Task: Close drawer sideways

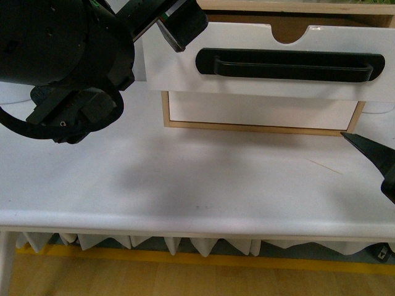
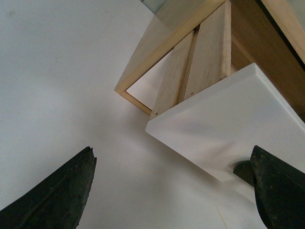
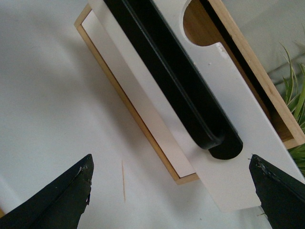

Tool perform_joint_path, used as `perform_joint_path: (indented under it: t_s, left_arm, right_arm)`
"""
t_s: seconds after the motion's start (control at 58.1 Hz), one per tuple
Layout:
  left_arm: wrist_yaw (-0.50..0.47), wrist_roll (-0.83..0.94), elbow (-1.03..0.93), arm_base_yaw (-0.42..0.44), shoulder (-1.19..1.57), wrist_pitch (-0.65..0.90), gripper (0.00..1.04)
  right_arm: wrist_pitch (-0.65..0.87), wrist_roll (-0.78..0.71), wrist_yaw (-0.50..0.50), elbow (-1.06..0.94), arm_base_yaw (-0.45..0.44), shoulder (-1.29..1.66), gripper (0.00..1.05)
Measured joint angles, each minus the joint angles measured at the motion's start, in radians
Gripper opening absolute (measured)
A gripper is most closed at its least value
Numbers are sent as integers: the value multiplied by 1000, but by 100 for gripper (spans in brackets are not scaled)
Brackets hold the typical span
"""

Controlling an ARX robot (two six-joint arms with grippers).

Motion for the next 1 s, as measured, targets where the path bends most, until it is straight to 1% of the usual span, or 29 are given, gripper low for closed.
perform_joint_path:
  t_s: [0.224,0.568,0.998]
  left_arm:
    - [13,7,24,2,26,0,99]
    - [34,29,60,3,56,0,99]
    - [60,40,91,16,94,2,99]
  right_arm:
    - [-10,9,1,39,-8,37,96]
    - [27,12,9,95,-60,137,96]
    - [48,8,23,173,-58,245,96]
